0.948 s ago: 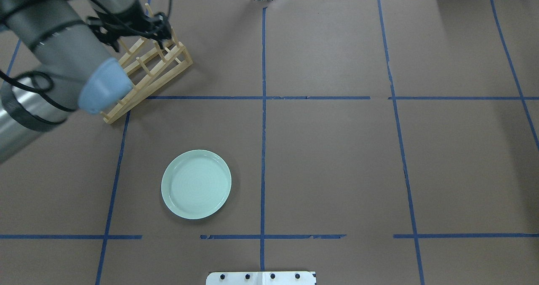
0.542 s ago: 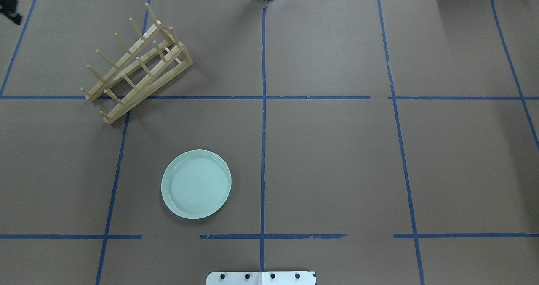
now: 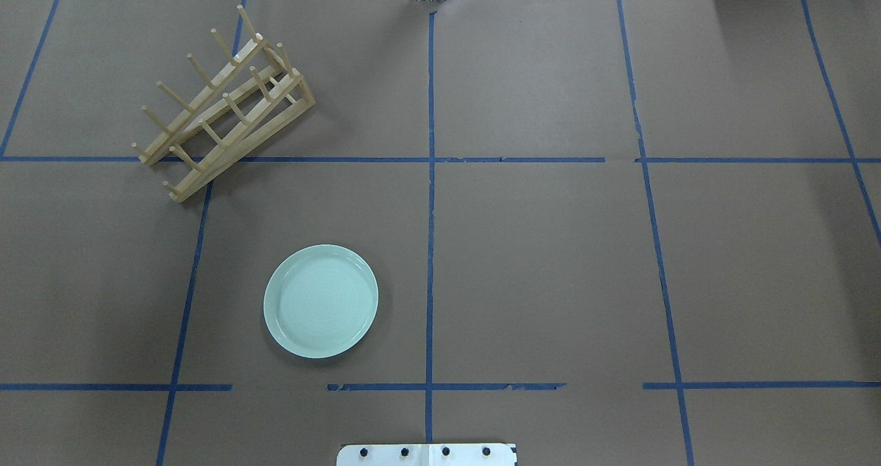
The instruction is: Place plate on table
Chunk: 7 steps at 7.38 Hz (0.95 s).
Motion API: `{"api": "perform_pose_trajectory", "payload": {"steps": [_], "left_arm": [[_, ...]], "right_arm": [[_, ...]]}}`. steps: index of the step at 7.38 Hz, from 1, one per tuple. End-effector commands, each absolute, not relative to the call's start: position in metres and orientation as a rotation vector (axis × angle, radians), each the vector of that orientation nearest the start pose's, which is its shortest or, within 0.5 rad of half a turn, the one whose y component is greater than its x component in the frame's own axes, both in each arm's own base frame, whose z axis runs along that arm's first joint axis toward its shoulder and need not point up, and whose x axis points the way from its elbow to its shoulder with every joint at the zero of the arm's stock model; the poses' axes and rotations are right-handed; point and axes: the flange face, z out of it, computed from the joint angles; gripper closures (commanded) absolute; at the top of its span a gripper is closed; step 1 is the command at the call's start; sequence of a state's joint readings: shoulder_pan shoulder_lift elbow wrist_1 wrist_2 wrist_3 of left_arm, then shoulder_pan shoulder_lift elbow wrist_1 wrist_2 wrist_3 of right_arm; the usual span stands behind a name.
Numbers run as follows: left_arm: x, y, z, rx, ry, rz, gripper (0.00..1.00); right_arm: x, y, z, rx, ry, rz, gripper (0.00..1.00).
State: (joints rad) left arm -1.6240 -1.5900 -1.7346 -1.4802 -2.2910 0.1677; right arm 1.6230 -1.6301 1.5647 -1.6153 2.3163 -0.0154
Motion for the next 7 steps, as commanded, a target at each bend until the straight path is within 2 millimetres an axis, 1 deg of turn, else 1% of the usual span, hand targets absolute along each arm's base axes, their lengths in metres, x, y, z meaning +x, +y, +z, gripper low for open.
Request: {"api": "perform_pose_trajectory", "payload": {"steps": [1,2,3,4,5,6,7], "left_arm": [[-0.108,-0.479,0.602,0.138,0.728,0.102,0.00],[-0.102,-0.484,0.600,0.106,0.805,0.011,0.00],[-0.100,-0.484,0.597,0.090,0.827,-0.033,0.00],[-0.100,-0.482,0.600,0.088,0.829,-0.032,0.00],[-0.096,-0.486,0.614,0.088,0.825,-0.021,0.00],[-0.095,-0.485,0.629,0.132,0.818,-0.003,0.00],[-0.096,-0.484,0.649,0.152,0.813,0.004,0.00]], "right_arm": [[0.090,-0.454,0.696,-0.079,-0.748,0.076,0.00],[0.090,-0.454,0.696,-0.079,-0.748,0.076,0.00],[0.090,-0.454,0.696,-0.079,-0.748,0.076,0.00],[0.089,-0.453,0.696,-0.080,-0.748,0.076,0.00],[0.089,-0.453,0.696,-0.080,-0.748,0.076,0.00],[0.089,-0.453,0.696,-0.080,-0.748,0.076,0.00],[0.089,-0.453,0.696,-0.080,-0.748,0.076,0.00]]}}
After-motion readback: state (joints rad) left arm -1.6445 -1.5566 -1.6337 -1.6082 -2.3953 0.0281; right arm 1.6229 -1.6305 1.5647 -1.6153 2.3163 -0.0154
